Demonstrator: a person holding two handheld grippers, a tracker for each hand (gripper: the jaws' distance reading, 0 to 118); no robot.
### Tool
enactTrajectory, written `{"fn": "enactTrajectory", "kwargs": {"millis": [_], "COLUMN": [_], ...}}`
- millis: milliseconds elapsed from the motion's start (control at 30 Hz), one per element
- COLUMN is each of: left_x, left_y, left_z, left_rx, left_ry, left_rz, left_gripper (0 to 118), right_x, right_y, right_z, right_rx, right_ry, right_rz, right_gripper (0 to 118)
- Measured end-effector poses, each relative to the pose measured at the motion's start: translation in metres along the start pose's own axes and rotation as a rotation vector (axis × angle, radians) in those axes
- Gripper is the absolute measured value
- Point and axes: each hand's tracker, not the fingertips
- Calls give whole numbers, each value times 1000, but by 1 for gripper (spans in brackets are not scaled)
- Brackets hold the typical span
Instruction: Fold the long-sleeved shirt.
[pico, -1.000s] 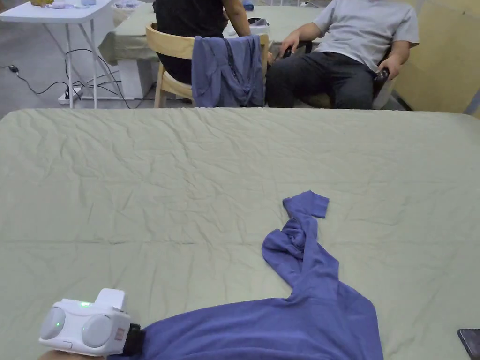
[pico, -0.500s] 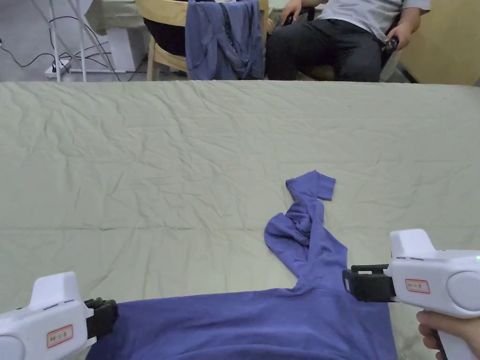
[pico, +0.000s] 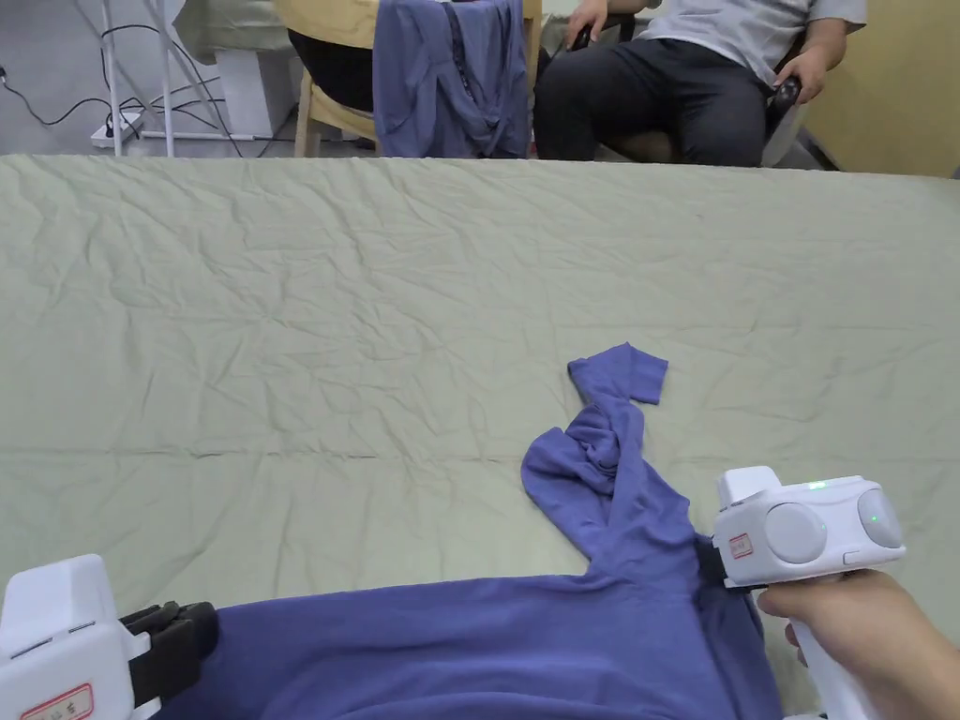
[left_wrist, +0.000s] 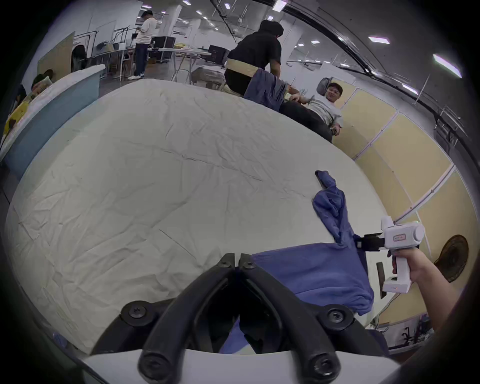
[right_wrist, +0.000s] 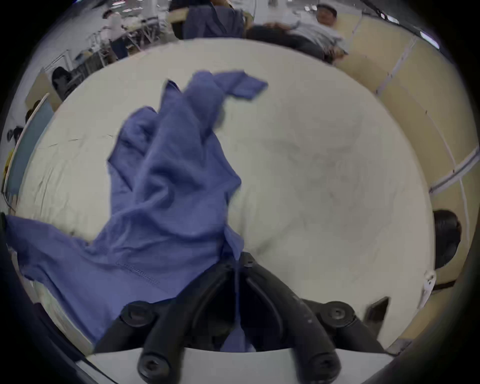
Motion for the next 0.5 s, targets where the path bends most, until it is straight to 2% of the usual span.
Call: {"fn": "enactTrajectory", "kwargs": {"millis": [67,267,500], "left_x": [8,30,60], "left_y": [3,11,35], "left_z": [15,81,164], "left_rx": [31,171,371], "left_ry": [-12,-80,-128], "left_rz": [23,49,54], "left_gripper": [1,1,1], "right_x": [-8,-2,3], "right_y": [-10,-56,-96], "right_z": [31,157,299], "right_rx": [101,410,791], "right_ry": [-12,92,108], "right_rz": [36,-111,-161], "right_gripper": [4,4,4]}}
